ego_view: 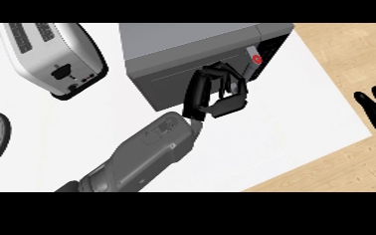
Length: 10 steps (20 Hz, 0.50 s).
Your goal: Pick up the milk, place it into the microwave and close the microwave
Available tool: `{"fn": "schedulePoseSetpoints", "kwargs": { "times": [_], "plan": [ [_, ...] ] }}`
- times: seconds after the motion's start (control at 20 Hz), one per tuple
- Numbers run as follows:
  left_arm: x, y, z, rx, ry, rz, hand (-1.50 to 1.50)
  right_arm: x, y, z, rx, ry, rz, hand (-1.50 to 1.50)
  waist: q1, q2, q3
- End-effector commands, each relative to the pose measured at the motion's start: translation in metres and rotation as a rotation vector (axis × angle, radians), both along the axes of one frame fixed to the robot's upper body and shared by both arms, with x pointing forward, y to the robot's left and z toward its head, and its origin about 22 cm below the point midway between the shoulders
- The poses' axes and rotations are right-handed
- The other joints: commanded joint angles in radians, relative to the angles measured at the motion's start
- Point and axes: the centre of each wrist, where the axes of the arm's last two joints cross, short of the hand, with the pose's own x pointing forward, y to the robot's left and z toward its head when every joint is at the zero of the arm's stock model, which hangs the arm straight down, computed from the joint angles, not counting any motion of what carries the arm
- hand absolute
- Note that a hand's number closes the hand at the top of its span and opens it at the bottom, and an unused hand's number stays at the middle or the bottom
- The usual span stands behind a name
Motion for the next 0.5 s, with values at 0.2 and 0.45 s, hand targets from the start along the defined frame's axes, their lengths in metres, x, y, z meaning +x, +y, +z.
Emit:
{"fn": "schedulePoseSetpoints", "kwargs": {
  "times": [0.2, 0.45],
  "plan": [
    [0.0202, 0.0060, 0.0039, -0.003, -0.002, 0.047, 1.50, 0.0014, -0.0041, 0.0095, -0.013, -0.002, 0.003, -1.50, -0.013, 0.020, -0.001],
    [0.0243, 0.0040, 0.0093, -0.004, -0.015, 0.056, 1.50, 0.0015, -0.0082, 0.0131, -0.004, 0.004, 0.005, -1.50, -0.017, 0.015, 0.001]
  ]
}}
